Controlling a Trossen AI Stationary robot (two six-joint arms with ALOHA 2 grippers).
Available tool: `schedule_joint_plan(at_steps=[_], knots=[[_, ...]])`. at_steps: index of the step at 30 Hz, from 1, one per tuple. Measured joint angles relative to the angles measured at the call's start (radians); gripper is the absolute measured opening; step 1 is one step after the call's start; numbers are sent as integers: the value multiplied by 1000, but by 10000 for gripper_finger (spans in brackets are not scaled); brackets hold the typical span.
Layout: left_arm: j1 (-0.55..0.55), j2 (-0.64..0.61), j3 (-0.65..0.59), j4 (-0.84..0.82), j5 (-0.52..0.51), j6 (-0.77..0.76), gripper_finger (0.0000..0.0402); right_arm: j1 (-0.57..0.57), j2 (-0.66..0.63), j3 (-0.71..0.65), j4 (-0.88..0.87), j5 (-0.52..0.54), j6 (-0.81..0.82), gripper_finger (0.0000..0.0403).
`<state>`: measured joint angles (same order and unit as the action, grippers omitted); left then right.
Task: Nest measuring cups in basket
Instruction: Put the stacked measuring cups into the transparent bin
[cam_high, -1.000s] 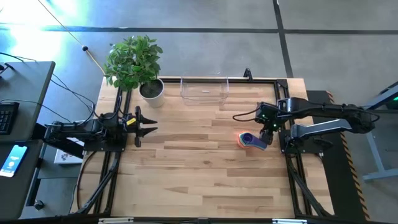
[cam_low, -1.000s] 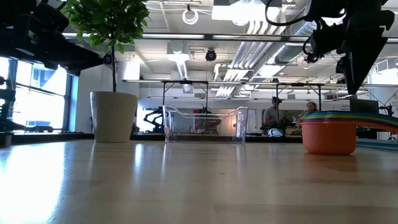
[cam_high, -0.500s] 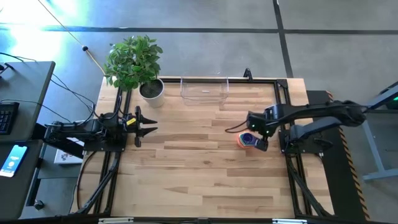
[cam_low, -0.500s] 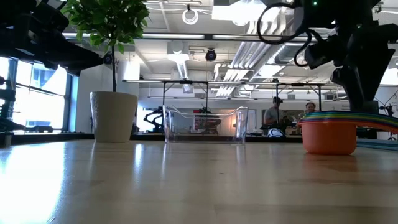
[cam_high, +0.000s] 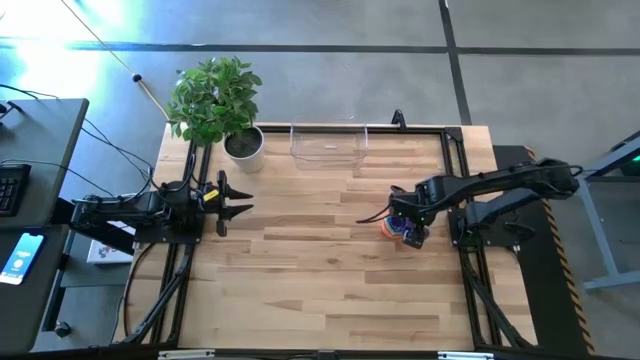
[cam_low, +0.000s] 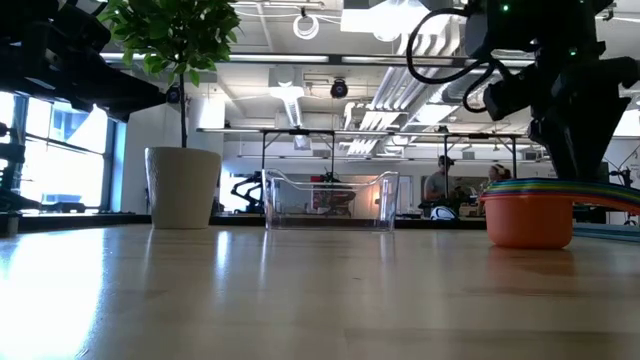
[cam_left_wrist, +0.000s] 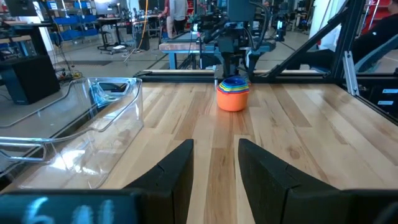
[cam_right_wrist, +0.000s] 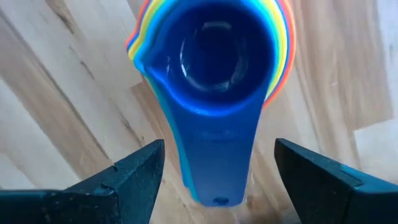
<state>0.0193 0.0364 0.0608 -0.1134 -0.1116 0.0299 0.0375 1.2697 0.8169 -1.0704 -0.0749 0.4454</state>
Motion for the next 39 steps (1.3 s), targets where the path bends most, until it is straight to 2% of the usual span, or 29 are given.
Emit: schedule_joint_plan(at_steps=[7,14,29,39], knots=[[0,0,0,0,0,0,117,16,15,-79,114,-15,60,296],[0,0,0,0,0,0,117,16,14,-111,135,7,74,289],[0,0,0,0,0,0,117,14,14,-131,179,13,82,159],[0,0,0,0,0,0,117,-32,14,-131,220,38,72,142]])
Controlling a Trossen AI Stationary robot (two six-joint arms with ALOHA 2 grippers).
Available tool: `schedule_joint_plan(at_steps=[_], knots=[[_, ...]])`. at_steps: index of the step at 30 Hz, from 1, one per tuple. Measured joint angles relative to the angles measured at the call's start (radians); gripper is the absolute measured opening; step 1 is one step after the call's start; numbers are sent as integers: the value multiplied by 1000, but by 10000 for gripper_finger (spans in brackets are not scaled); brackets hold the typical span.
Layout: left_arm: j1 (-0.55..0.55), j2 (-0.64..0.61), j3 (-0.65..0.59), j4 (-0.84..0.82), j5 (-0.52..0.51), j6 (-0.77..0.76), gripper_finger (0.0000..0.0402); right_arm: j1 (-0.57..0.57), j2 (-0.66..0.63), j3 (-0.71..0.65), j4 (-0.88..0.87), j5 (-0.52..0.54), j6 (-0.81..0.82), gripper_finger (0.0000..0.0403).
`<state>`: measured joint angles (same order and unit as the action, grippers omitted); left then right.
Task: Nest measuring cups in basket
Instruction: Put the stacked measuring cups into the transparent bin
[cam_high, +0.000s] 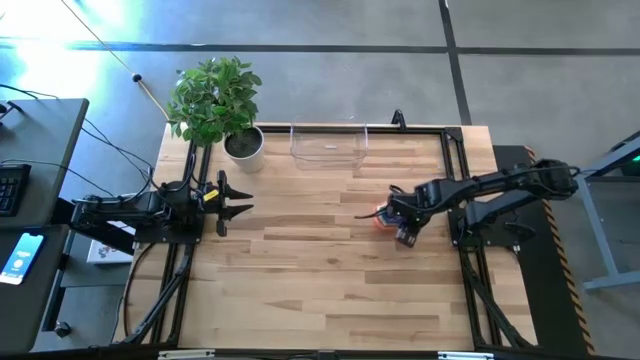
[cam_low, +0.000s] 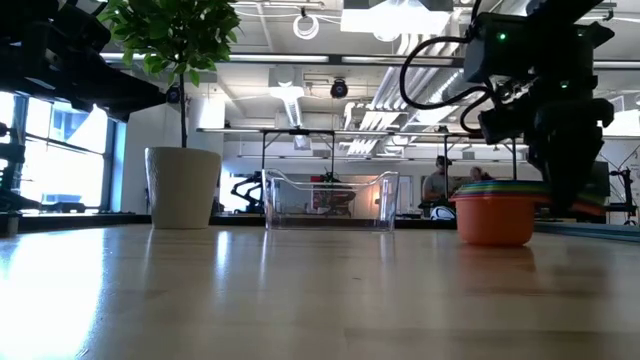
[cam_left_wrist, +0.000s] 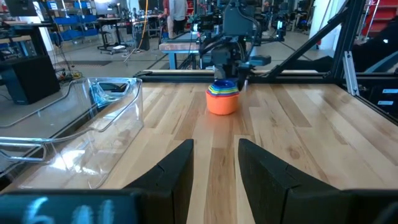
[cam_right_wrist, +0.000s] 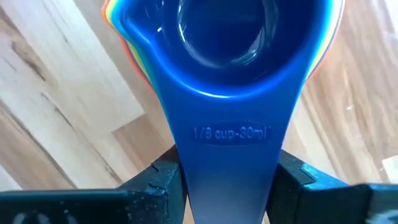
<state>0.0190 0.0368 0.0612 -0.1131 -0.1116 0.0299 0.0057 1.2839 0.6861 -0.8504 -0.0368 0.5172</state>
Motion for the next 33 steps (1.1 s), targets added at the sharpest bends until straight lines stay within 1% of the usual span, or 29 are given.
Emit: schedule_joint_plan(at_steps=[8,14,24,33], knots=[[0,0,0,0,0,0,117,-62,0,0,33,0,-45,139],[0,0,0,0,0,0,117,-98,0,0,36,-3,-46,131],[0,0,0,0,0,0,117,-100,0,0,55,-24,-25,131],[0,0,0,0,0,0,117,-100,0,0,97,-21,-20,129]])
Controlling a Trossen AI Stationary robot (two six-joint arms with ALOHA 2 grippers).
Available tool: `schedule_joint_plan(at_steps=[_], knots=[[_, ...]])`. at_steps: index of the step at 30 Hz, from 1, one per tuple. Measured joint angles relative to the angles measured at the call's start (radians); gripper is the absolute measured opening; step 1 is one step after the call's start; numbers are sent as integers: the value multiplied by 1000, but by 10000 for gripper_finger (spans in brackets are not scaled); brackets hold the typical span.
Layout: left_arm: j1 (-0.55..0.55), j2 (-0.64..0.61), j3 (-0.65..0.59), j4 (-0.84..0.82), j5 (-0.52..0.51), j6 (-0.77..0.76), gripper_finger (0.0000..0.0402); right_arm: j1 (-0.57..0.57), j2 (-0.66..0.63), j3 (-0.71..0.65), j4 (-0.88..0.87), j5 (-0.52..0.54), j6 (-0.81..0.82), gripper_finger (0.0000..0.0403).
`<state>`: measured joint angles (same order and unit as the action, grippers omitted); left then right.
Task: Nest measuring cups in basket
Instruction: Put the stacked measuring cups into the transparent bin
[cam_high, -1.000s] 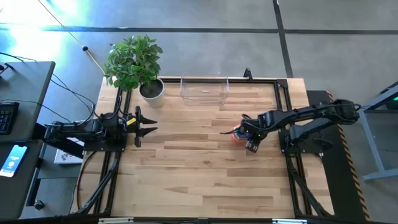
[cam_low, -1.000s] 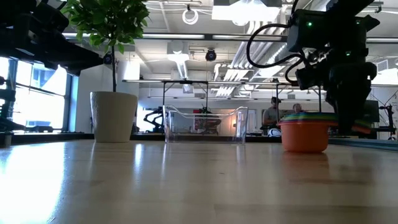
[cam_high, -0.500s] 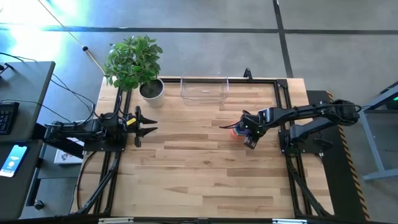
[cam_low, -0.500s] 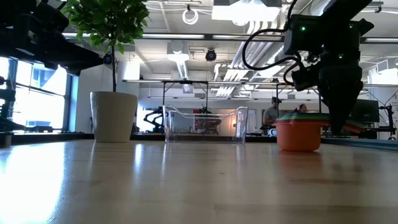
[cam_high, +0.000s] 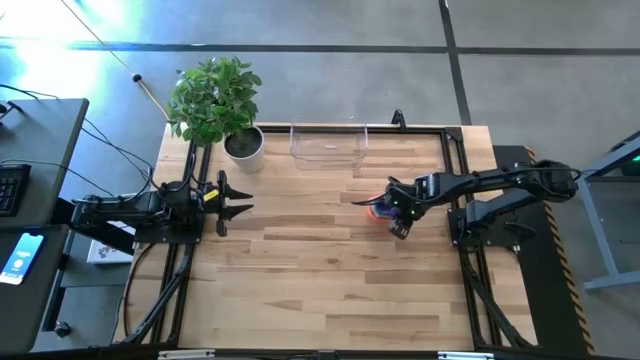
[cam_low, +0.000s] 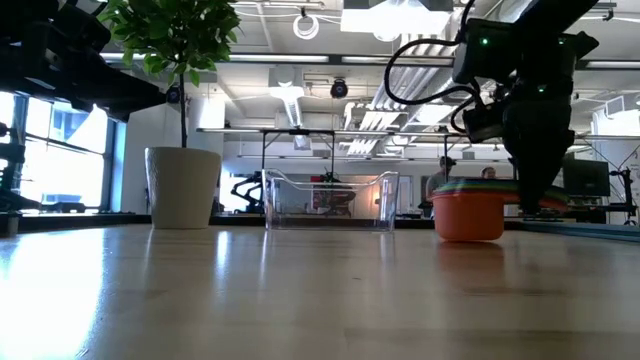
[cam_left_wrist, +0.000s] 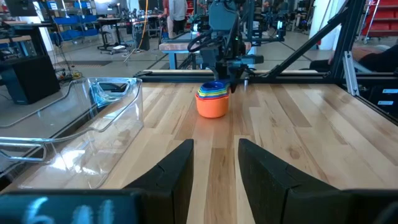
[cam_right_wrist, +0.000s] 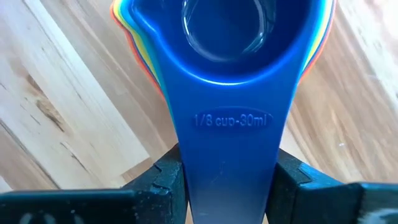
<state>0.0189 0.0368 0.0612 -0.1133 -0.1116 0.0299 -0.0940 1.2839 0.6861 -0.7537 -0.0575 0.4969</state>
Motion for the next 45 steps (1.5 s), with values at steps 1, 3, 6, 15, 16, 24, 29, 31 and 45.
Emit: schedule_joint_plan(at_steps=[1,3,6,15,16,24,29,31,45], knots=[[0,0,0,0,0,0,117,0,0,0,4,5,0,129],[0,0,0,0,0,0,117,-3,0,0,14,18,0,129],[0,0,0,0,0,0,117,-15,0,0,23,25,-9,129],[0,0,0,0,0,0,117,-51,0,0,91,74,-100,128],[0,0,0,0,0,0,117,-53,0,0,98,72,-109,128],[0,0,0,0,0,0,117,-57,0,0,143,61,-116,128],[0,0,0,0,0,0,117,-57,23,39,119,62,-139,128],[0,0,0,0,0,0,117,-57,55,76,84,74,-163,128],[0,0,0,0,0,0,117,-98,171,300,30,65,-325,127]])
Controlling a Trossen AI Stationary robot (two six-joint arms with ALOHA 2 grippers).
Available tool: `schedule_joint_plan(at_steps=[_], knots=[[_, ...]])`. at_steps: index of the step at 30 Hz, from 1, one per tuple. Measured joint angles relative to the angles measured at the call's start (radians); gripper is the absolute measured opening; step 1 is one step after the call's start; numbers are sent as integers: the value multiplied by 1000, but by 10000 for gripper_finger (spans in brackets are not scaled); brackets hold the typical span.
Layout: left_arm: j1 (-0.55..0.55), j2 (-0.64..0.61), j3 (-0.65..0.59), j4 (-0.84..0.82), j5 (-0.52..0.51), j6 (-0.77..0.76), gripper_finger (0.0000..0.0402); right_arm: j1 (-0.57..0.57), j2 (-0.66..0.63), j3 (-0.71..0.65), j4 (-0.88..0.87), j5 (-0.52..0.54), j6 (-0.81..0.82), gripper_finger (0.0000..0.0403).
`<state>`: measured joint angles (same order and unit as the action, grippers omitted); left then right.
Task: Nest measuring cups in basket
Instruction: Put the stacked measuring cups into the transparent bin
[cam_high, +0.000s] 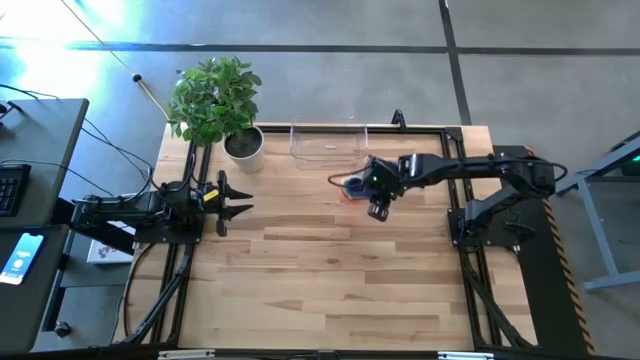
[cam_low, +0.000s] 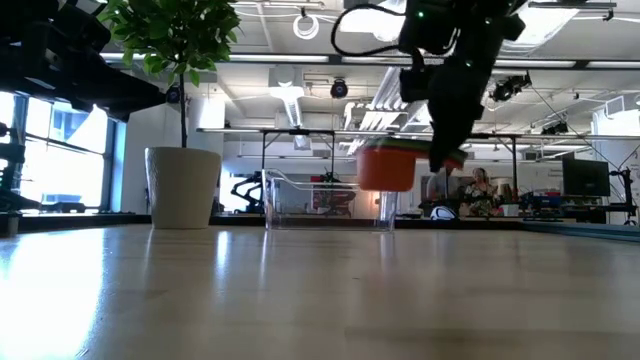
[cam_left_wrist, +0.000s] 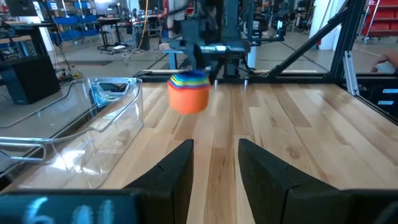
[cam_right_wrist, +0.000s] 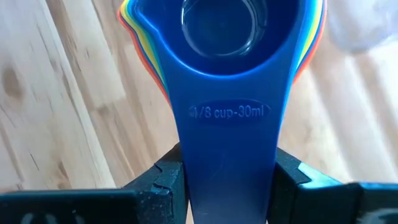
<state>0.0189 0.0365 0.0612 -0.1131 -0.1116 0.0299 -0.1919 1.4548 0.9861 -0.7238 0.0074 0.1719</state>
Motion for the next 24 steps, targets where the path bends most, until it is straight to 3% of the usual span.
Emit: schedule_joint_plan(at_steps=[10,24], knots=[[0,0,0,0,0,0,117,-114,84,274,-80,0,-163,127],[0,0,0,0,-1,0,117,-312,437,726,-131,-52,-351,127]])
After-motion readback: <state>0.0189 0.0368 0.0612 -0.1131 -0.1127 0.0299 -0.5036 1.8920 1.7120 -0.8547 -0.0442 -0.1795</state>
